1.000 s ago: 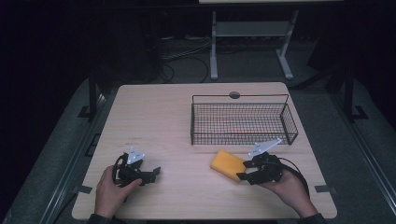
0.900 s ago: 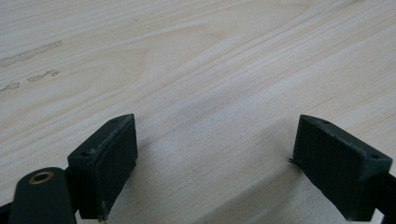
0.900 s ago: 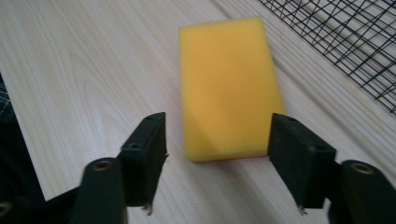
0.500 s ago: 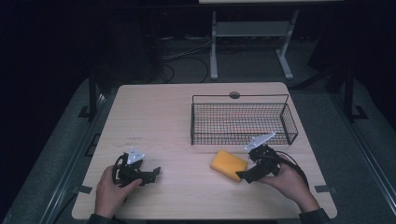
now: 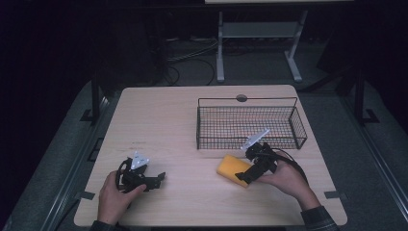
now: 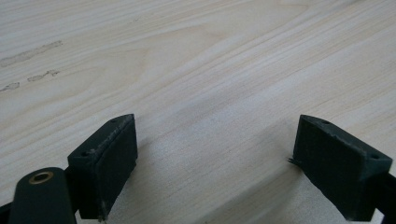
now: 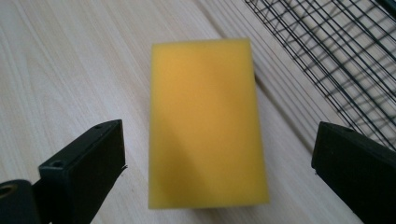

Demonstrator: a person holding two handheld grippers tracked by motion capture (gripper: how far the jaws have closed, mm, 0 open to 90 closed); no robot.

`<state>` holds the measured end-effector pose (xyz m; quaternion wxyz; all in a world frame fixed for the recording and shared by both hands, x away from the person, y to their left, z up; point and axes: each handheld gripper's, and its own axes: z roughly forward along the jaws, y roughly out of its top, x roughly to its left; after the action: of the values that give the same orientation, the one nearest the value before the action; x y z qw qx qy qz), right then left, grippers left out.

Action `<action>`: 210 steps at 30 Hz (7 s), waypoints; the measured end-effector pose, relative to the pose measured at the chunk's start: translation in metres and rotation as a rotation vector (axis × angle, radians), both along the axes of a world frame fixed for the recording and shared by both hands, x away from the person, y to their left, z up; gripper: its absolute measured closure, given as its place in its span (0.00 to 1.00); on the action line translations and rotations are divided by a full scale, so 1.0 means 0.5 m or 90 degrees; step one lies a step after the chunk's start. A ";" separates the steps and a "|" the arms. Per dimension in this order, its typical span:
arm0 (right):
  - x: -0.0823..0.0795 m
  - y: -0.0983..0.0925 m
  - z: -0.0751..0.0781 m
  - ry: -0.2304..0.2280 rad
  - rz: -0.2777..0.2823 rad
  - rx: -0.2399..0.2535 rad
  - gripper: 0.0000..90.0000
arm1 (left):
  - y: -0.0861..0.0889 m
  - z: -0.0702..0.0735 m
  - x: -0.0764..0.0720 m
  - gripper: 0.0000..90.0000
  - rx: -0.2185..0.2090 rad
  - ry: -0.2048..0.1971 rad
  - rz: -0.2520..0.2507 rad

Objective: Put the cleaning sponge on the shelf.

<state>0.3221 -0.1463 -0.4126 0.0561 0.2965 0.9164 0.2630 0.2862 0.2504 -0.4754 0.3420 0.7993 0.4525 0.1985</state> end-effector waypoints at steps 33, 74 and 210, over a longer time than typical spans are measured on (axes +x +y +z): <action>0.033 0.068 -0.058 0.045 0.052 -0.089 0.16 | 0.000 0.000 0.000 0.14 0.002 0.001 -0.001; 0.012 0.038 -0.001 0.031 0.061 -0.064 0.26 | 0.000 0.000 0.000 0.14 0.002 0.000 -0.001; 0.306 -0.147 -0.010 0.086 -0.187 -0.089 0.26 | 0.001 0.000 0.000 0.14 0.002 0.001 -0.001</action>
<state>0.4749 -0.2200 -0.4176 0.0526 0.4395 0.8810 0.1672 0.2863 0.2506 -0.4753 0.3406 0.8004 0.4517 0.1984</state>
